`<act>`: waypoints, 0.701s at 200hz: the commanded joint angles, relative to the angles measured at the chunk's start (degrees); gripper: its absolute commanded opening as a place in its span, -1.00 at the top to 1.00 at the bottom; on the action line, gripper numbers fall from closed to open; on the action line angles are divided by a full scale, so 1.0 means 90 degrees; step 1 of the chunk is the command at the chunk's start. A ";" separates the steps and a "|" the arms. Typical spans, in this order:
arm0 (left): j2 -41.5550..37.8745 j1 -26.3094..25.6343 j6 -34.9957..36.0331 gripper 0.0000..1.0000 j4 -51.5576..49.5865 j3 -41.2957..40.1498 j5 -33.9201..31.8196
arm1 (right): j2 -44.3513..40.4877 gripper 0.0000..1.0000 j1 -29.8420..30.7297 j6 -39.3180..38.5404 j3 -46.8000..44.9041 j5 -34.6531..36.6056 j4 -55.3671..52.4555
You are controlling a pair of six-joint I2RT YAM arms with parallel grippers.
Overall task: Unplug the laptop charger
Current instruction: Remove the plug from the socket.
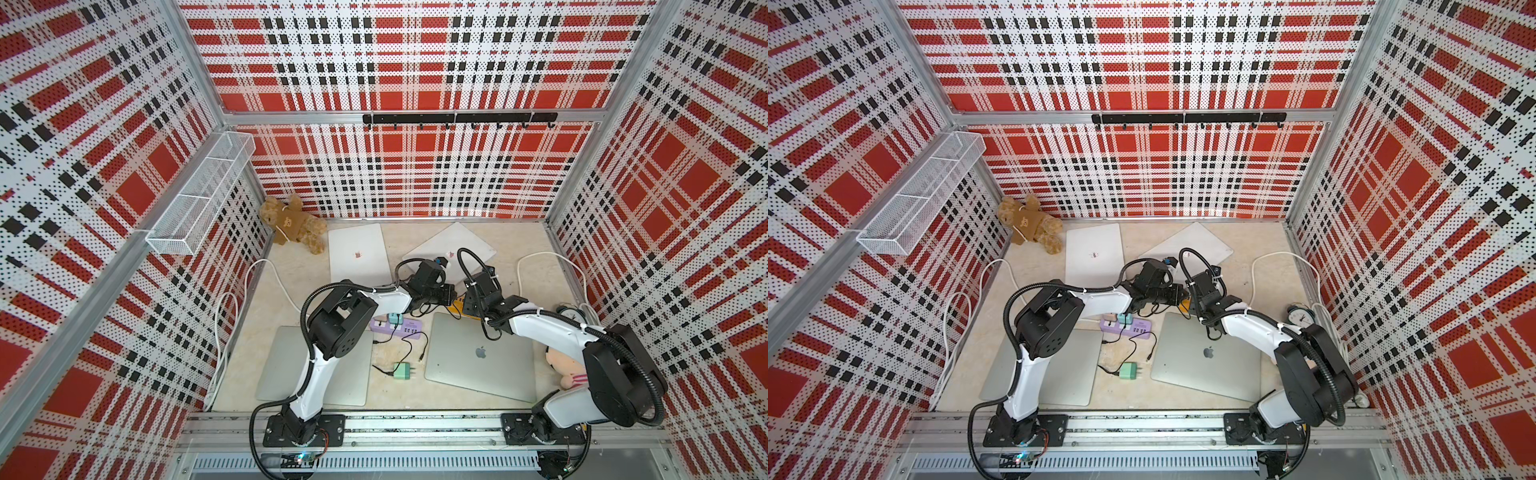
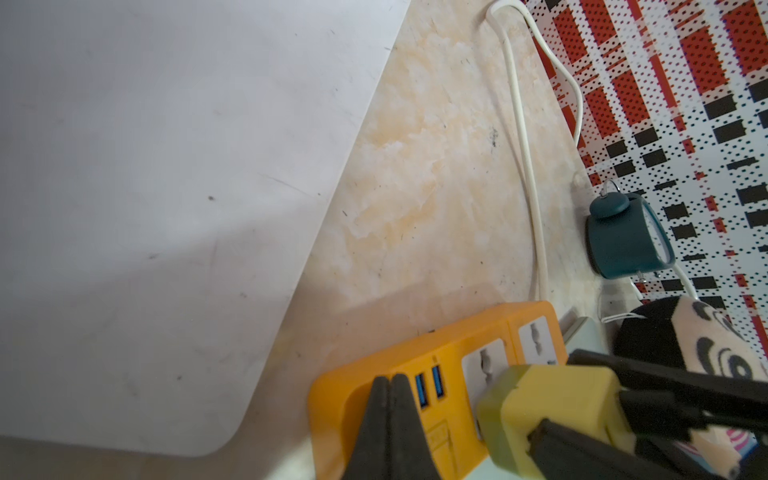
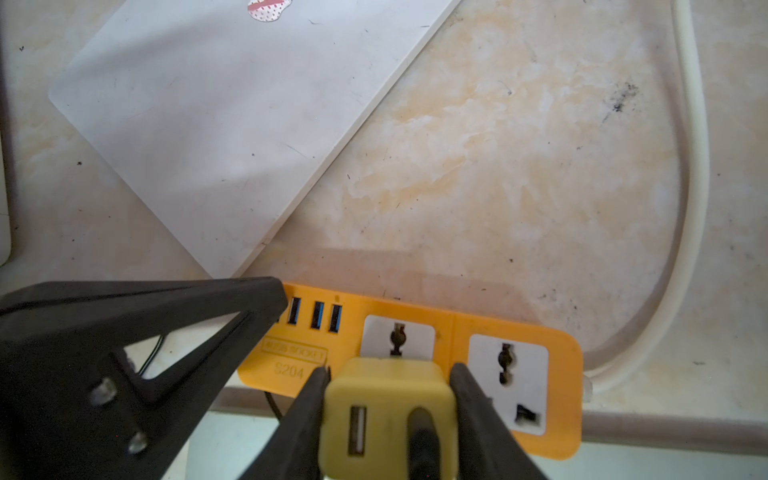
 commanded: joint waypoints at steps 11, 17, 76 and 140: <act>0.0492 -0.0127 0.0115 1.00 -0.1048 -0.0324 -0.0279 | 0.0230 0.45 0.0157 -0.0100 0.0348 0.0144 0.0014; 0.0477 -0.0127 0.0117 1.00 -0.1046 -0.0326 -0.0284 | 0.0324 0.45 0.0187 -0.0114 0.0422 0.0248 -0.0082; 0.0543 -0.0137 0.0146 1.00 -0.1119 -0.0241 -0.0279 | 0.0322 0.43 0.0031 -0.0026 0.0388 -0.0281 0.0041; 0.0563 -0.0152 0.0136 1.00 -0.1097 -0.0256 -0.0321 | 0.0186 0.45 -0.0055 -0.0100 0.0383 -0.0113 -0.0195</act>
